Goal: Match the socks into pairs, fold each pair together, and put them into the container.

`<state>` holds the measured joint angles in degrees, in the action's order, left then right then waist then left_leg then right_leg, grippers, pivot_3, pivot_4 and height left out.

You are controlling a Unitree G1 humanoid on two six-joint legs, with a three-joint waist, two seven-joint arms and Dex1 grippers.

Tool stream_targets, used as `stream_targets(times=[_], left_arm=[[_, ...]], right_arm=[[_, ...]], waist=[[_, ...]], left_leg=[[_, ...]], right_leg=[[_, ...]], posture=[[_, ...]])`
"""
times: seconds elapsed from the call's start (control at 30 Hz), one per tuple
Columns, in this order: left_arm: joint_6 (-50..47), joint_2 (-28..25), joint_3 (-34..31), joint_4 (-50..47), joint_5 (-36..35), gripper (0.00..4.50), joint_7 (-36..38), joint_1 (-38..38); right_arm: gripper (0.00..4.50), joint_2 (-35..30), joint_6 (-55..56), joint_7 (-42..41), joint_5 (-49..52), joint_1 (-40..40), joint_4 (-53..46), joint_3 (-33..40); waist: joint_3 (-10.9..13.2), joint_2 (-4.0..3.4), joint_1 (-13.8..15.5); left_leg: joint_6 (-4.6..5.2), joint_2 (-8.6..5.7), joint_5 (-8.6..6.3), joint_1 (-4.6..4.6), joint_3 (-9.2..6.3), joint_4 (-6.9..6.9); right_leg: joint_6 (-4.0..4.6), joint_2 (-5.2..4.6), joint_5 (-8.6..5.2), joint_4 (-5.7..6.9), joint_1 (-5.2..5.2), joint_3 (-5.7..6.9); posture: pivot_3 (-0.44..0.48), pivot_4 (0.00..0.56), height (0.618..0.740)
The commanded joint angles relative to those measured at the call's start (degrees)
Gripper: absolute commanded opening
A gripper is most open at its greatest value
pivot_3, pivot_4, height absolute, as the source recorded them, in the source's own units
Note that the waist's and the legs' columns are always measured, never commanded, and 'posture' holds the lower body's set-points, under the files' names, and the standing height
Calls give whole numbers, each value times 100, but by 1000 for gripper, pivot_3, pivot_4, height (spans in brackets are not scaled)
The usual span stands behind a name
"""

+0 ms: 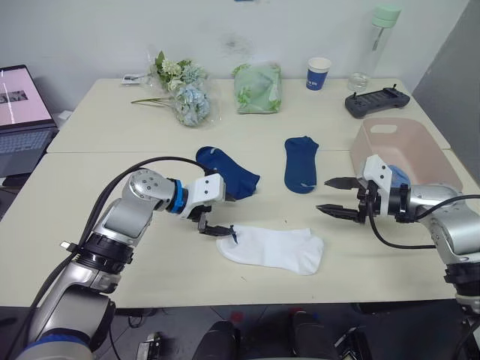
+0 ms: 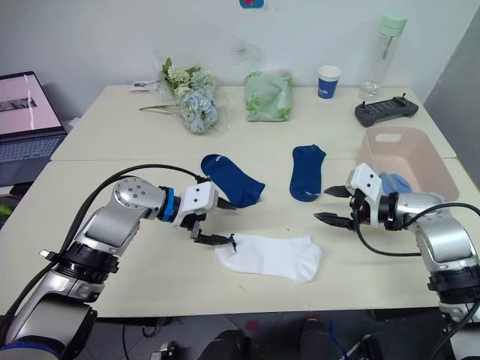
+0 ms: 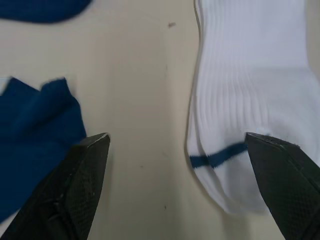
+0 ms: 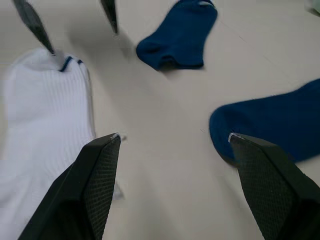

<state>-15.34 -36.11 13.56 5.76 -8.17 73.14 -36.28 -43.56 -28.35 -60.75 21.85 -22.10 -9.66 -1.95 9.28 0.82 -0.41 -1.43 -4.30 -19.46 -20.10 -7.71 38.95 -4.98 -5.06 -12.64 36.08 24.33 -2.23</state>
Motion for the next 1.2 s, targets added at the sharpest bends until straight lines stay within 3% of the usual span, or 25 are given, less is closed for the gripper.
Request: stream_targets(times=[0.03,0.13,0.37,0.47,0.73,0.97,1.1,1.2], left_arm=[[-203,452,-333,-694,-539,4066,-490,276],[-166,582,-146,-1208,-456,3300,-694,872],[-260,417,175,-1682,-240,1046,-974,1784],[155,243,353,-1367,187,78,-1123,2069],[534,-254,-2,-693,107,30,-1017,2286],[552,-278,-180,-760,-247,30,-931,2223],[412,-210,-346,-1221,-681,30,-833,2211],[295,-273,-309,-1385,-685,30,-803,2235]], right_arm=[[3346,404,-295,467,243,295,-1088,-223],[2499,804,-209,892,-126,588,-1472,-690],[58,806,448,1082,-980,1049,-1376,-1346],[0,765,613,1087,-1143,1233,-1204,-1438],[0,183,1396,747,-1323,1794,-721,-1103],[0,31,1384,514,-902,2001,-872,-634],[0,510,1007,604,8,1793,-1281,-316],[0,615,889,615,-143,1728,-1324,-580]], waist=[[-3,1,7],[-6,-1,-61],[-6,-1,-61],[-7,-1,-57],[-18,-9,-13],[-19,-8,-11],[-18,-7,-20],[-18,-8,-11]], left_leg=[[0,0,0,-3,-2,2],[-1,3,-1,2,4,-2],[0,-2,0,15,5,2],[-1,-2,0,20,6,-4],[0,-3,0,32,7,-5],[0,-1,0,32,9,-5],[0,1,0,29,8,-6],[0,7,0,27,2,-6]], right_leg=[[0,0,0,0,1,1],[-1,0,0,2,4,-7],[0,1,1,9,-7,-10],[-1,1,1,4,-9,-11],[-1,4,0,3,-23,-8],[0,6,0,3,-23,-9],[0,6,0,5,-19,-8],[0,4,0,4,-18,-8]], posture=[[0,150,740],[0,150,740],[0,150,740],[0,150,740],[0,150,740],[0,150,740],[0,150,740],[0,150,740]])
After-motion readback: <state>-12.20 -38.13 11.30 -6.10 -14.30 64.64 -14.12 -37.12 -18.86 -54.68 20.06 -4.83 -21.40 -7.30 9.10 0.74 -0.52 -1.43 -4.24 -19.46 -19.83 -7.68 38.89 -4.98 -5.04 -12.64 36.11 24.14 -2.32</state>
